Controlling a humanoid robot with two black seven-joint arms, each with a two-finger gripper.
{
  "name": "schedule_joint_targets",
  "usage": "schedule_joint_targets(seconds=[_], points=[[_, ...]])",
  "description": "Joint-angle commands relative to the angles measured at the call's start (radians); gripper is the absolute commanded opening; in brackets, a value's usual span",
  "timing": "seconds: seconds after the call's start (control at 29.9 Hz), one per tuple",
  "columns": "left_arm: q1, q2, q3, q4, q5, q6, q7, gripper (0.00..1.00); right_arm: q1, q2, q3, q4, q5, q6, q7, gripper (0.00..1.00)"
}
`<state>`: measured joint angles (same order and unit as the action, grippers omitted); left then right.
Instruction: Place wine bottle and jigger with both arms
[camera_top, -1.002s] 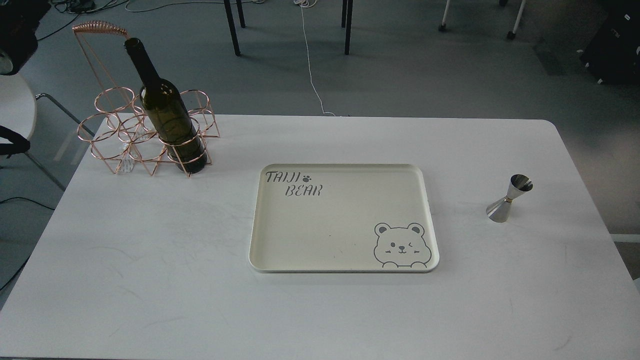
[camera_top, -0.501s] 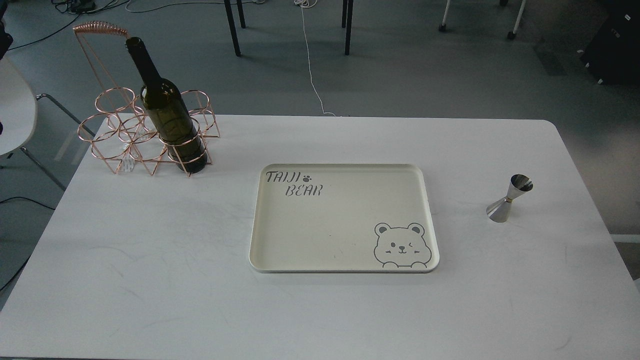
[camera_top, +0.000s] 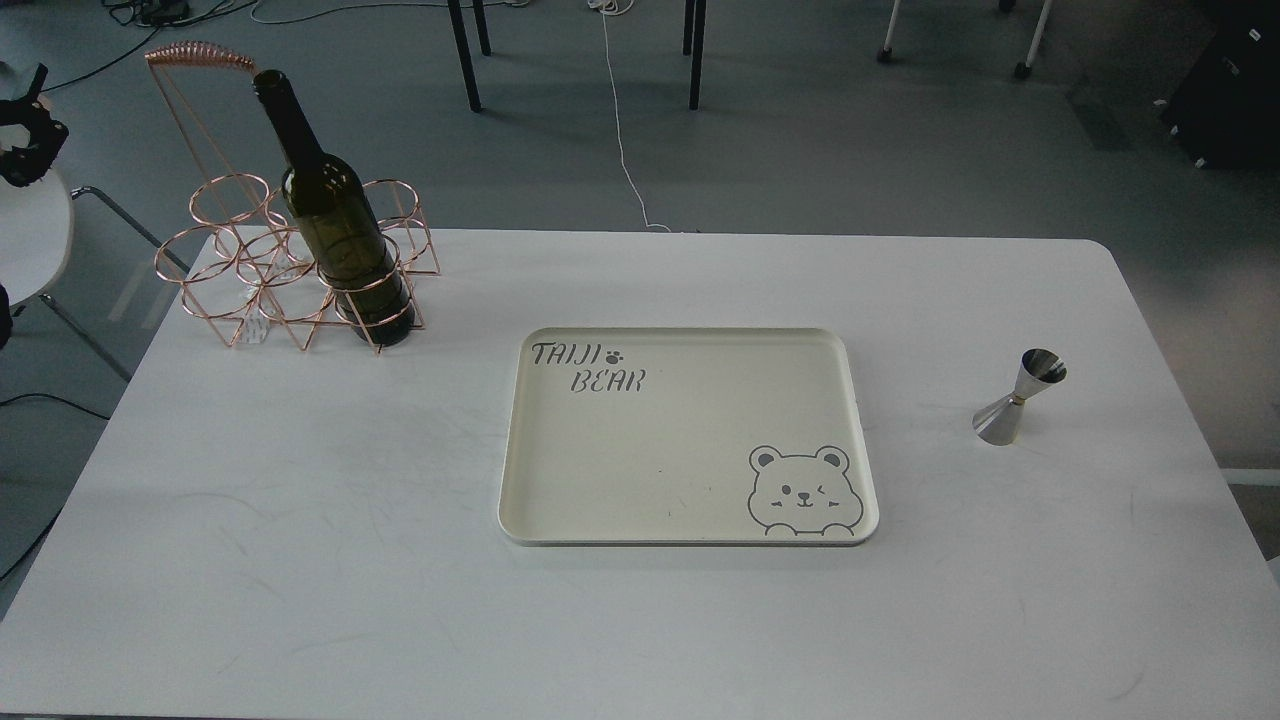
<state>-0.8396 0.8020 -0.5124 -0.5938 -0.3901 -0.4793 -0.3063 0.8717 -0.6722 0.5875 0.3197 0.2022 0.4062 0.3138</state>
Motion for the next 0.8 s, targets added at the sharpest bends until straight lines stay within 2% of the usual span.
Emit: schedule_joint_targets(seconds=[0.0,0.3,0.53,0.77], points=[[0.025,-0.009,0.000,0.000,-0.035,-0.009,-0.001,0.98,-0.020,0.017,0.000,0.001,0.094,0.048,-0.053,0.99],[0.099,-0.058,-0.060,0.000,-0.085,-0.009,0.001,0.98,-0.100,0.089,0.074,0.002,0.172,0.082,-0.055,0.99],[0.163,-0.090,-0.144,-0.006,-0.085,-0.009,0.038,0.98,-0.158,0.115,0.147,-0.001,0.172,0.082,-0.056,0.99],[0.165,-0.090,-0.149,-0.008,-0.081,-0.009,0.036,0.98,-0.175,0.115,0.140,-0.001,0.171,0.082,-0.053,0.99]])
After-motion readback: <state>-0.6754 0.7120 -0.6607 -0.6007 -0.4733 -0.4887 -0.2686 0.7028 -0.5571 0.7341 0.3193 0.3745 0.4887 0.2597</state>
